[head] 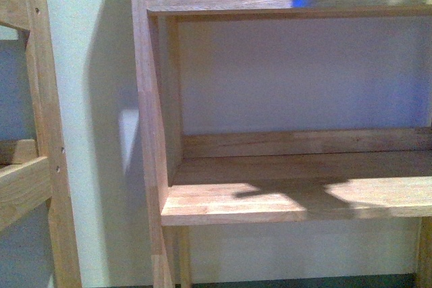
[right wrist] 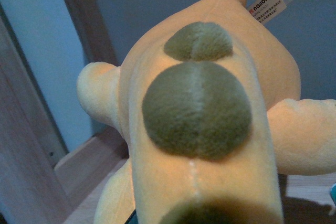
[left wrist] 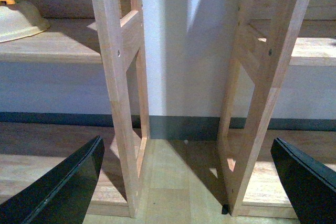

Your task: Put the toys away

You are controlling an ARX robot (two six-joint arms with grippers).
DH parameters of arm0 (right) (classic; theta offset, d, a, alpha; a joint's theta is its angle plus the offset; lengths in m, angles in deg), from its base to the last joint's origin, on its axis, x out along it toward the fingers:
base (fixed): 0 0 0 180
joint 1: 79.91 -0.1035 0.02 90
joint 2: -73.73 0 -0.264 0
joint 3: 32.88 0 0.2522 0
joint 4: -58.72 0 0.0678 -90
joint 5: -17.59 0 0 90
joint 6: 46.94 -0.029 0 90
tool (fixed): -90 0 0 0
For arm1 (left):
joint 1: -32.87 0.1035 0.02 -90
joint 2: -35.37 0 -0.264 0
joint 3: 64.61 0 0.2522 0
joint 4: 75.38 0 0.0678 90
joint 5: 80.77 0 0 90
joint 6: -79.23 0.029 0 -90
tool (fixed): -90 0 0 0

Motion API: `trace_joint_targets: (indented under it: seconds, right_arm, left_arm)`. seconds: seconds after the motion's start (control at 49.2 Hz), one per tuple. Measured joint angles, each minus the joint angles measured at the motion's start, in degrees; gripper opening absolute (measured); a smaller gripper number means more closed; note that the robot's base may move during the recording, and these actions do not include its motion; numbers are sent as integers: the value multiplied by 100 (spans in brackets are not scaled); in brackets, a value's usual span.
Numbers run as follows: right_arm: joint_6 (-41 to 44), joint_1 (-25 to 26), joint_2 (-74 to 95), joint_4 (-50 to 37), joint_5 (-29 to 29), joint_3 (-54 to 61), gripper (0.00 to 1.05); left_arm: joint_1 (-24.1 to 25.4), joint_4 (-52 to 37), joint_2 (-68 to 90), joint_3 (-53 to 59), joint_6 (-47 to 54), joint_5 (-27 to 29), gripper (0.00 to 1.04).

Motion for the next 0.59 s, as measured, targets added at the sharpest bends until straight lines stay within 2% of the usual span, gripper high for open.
trace_joint_targets:
  seconds: [0.163, 0.427, 0.59]
  right_arm:
    - [-448, -297, 671, 205, -400, -920, 7]
    - [-520, -756, 1318, 343, -389, -1862, 7]
    - [-544, -863, 1591, 345, -313, -1998, 7]
  left_arm:
    - [0, 0, 0, 0, 0, 0, 98]
    - [0, 0, 2, 2, 0, 0, 98]
    - [0, 0, 0, 0, 0, -2, 98]
